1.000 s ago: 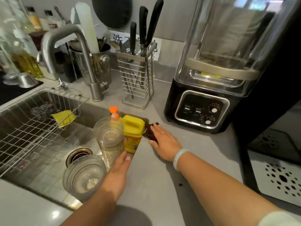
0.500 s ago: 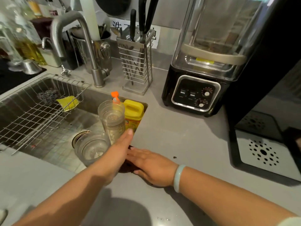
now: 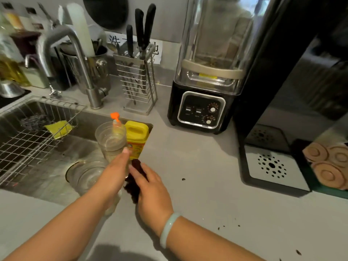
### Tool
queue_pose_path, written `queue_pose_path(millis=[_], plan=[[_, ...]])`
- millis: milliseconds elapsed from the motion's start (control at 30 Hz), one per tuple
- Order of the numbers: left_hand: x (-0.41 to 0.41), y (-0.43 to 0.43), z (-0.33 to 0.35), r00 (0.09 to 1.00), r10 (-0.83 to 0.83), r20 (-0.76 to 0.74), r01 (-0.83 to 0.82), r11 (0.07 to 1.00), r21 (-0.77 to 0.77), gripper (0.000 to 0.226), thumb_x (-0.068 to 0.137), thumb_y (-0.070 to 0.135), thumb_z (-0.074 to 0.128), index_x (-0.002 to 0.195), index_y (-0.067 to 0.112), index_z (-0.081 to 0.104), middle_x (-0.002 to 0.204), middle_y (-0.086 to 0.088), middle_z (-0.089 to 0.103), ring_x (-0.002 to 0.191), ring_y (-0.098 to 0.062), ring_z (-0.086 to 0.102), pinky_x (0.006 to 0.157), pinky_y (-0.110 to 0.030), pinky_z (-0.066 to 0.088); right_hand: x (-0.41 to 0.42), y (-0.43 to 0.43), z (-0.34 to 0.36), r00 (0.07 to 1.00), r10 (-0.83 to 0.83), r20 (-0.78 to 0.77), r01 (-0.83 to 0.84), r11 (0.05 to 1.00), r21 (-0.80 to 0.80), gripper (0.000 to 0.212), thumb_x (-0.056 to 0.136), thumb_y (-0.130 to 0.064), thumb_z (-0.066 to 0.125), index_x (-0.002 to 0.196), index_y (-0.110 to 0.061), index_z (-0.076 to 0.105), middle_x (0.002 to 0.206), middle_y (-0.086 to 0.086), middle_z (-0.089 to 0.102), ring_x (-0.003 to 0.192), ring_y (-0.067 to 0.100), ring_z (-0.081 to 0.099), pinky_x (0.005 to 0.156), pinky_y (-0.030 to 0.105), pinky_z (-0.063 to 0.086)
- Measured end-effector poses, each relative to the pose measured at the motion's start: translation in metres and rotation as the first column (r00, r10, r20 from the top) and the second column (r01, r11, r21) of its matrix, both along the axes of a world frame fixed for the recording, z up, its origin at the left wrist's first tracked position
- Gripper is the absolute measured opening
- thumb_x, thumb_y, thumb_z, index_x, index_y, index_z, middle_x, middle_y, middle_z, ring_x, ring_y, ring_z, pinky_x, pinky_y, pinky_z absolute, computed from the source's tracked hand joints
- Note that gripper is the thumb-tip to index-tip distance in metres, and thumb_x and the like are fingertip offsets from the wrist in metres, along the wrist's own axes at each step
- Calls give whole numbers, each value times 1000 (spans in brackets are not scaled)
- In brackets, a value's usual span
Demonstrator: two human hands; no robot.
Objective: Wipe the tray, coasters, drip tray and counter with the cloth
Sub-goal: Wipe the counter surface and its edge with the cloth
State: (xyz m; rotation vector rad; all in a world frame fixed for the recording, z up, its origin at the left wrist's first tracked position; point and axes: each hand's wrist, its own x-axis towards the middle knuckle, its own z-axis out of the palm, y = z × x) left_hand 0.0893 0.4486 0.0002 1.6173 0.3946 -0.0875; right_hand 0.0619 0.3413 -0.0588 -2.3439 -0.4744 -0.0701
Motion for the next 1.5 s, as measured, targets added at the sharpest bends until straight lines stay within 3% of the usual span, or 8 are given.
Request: queue_pose_path(millis=[133, 467, 800, 1000, 1133, 1267, 1400, 1500], plan=[[3, -9, 0, 1000, 5, 22, -6, 999, 41, 39, 102, 39, 34, 131, 24, 55, 117, 24, 43, 106, 5, 41, 91, -18, 28, 5, 4, -19, 998, 62, -14, -63, 951, -304, 56, 91, -34, 39, 146, -26, 26, 158, 9, 13, 146, 23, 3, 116, 43, -3], [4, -51, 4, 999, -23, 23, 24, 1000, -5, 45, 104, 31, 30, 141, 11, 45, 152, -1, 36, 132, -8, 32, 101, -27, 22, 31, -54, -18, 920, -387, -60, 309, 812, -495, 59, 99, -35, 23, 150, -14, 1, 159, 13, -6, 145, 26, -11, 113, 46, -15], [3, -79, 11, 998, -53, 25, 54, 998, -28, 43, 103, 28, 36, 141, 11, 45, 153, 3, 35, 136, -17, 35, 98, -27, 23, -51, -181, -18, 733, -678, -52, 608, 687, -399, 57, 97, -21, 31, 150, -18, 12, 159, 10, 3, 146, 23, 1, 117, 35, 1], [6, -64, 13, 997, -70, 11, 70, 998, 7, 47, 102, 38, 33, 141, 14, 47, 153, -1, 36, 136, -20, 37, 99, -29, 24, -50, -205, 29, 644, -749, -153, 761, 648, 29, 47, 93, 4, 35, 138, -9, 43, 145, 11, 43, 132, 25, 41, 107, 21, 27], [3, -44, 17, 999, -38, -4, 38, 999, 17, 47, 101, 42, 35, 138, 16, 50, 150, 0, 41, 131, -24, 43, 94, -31, 26, -41, -161, 56, 773, -632, -57, 635, 766, 103, 42, 96, -1, 37, 136, -10, 46, 144, 6, 44, 129, 20, 44, 95, 4, 21], [-11, -22, 18, 999, -38, -30, 37, 999, -32, 48, 100, 45, 36, 137, 18, 50, 142, -2, 49, 127, -26, 48, 105, -37, 33, -47, -93, 48, 893, -444, -76, 448, 892, 56, 50, 95, -3, 35, 144, -15, 35, 155, 3, 27, 139, 16, 30, 111, 17, 19], [-25, -7, 11, 996, -88, -34, 87, 996, -26, 41, 101, 43, 33, 125, 18, 55, 125, 1, 53, 111, -13, 47, 85, -25, 32, -59, -16, 22, 957, -263, -126, 263, 965, -14, 52, 97, -13, 33, 148, -18, 23, 159, 5, 12, 144, 18, 19, 117, 25, 17], [-26, 1, 2, 997, -82, -13, 82, 996, 28, 40, 101, 41, 34, 122, 17, 57, 127, -2, 53, 109, -15, 47, 89, -29, 31, -73, 19, -3, 977, -160, -139, 131, 971, -202, 55, 99, -24, 32, 150, -18, 13, 160, 7, 1, 146, 19, -3, 118, 34, -4]])
